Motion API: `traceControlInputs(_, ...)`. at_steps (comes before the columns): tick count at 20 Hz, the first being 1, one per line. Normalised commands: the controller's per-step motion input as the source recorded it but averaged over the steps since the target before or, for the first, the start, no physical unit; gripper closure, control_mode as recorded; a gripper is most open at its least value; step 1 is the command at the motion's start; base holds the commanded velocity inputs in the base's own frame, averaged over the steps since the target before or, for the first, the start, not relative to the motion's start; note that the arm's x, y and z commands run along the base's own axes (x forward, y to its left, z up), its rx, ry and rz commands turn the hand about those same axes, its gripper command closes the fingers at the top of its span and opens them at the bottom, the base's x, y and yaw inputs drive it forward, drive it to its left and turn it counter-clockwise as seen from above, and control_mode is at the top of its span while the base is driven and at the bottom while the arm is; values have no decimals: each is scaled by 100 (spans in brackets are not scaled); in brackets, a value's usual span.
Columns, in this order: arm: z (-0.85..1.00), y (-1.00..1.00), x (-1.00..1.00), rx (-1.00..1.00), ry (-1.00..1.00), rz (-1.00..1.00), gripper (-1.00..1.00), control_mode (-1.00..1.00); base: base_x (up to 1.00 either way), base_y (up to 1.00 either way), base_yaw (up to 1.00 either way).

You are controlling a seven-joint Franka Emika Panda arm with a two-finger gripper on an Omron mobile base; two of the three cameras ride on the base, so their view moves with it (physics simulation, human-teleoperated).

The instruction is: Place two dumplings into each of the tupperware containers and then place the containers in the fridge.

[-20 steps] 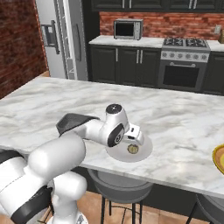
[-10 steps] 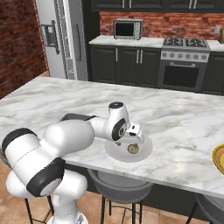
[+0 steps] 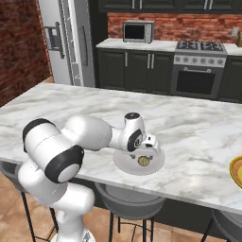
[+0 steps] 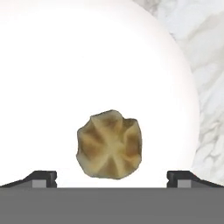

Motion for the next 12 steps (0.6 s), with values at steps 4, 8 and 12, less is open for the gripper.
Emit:
traceControlInputs(4, -35, -3, 8, 0, 0, 2, -100, -100, 0, 0, 0)
traceControlInputs(8, -28, 0, 0, 0, 0, 2, -100, -100, 0, 0, 0)
traceControlInputs(12, -26, -2, 2, 0, 0, 2, -100, -100, 0, 0, 0)
